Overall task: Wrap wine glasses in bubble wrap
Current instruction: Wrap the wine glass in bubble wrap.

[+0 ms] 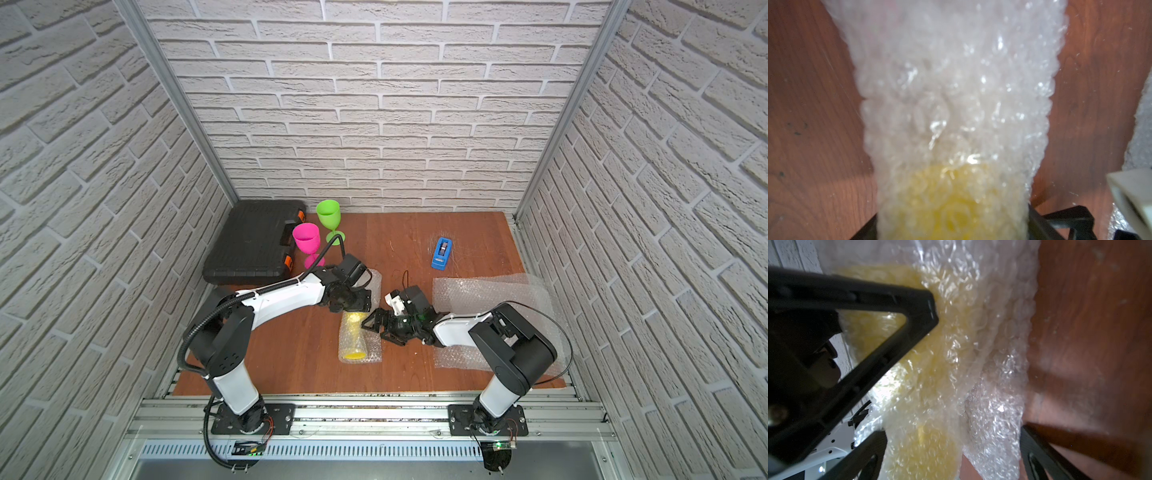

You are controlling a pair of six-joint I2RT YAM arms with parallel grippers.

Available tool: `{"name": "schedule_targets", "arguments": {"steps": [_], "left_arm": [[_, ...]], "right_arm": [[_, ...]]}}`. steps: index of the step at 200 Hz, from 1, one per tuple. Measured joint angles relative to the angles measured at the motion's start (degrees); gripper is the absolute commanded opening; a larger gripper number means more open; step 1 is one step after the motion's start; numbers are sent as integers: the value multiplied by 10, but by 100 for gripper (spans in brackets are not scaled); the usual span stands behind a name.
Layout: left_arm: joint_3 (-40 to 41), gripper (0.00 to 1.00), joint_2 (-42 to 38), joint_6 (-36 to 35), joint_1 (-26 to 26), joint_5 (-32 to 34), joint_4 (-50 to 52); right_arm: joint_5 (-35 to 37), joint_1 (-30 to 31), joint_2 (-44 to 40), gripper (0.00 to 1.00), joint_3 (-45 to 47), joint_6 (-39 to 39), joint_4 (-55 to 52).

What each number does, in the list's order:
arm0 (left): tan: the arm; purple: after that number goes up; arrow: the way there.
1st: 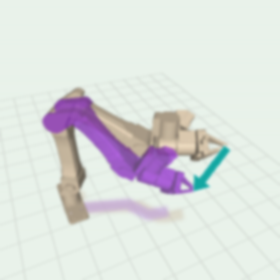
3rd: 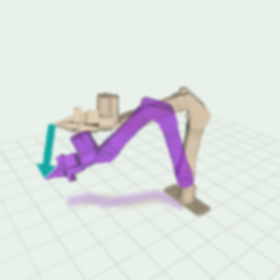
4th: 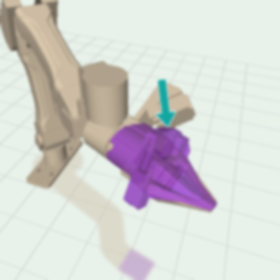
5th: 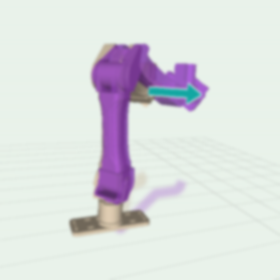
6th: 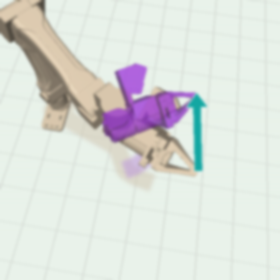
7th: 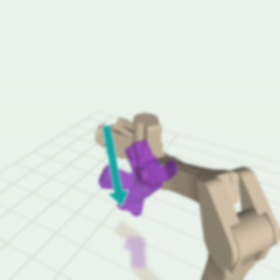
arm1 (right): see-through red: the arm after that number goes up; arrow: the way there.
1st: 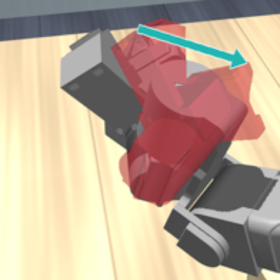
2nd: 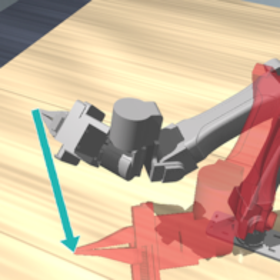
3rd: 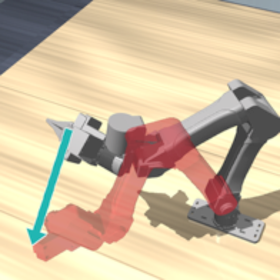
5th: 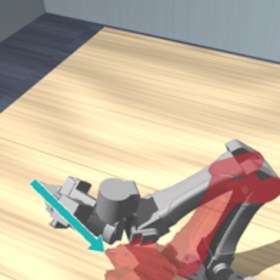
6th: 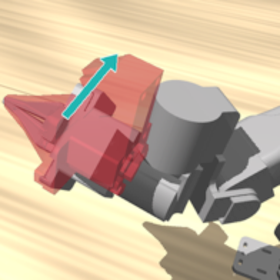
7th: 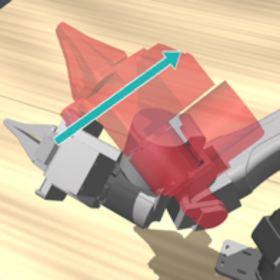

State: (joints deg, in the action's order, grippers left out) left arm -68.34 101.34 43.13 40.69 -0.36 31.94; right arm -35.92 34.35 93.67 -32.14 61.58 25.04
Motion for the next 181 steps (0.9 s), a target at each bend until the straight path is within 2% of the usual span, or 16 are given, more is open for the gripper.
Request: {"name": "schedule_targets", "arguments": {"steps": [53, 134, 181], "left_arm": [[0, 83, 0, 0, 2, 3, 1], [0, 84, 0, 2, 2, 8, 5], [-1, 83, 0, 2, 1, 16, 11]], "right_arm": [[17, -3, 9, 100, 49, 91, 127], [17, 2, 69, 100, 62, 161, 268], [9, 41, 77, 97, 25, 134, 229]]}}
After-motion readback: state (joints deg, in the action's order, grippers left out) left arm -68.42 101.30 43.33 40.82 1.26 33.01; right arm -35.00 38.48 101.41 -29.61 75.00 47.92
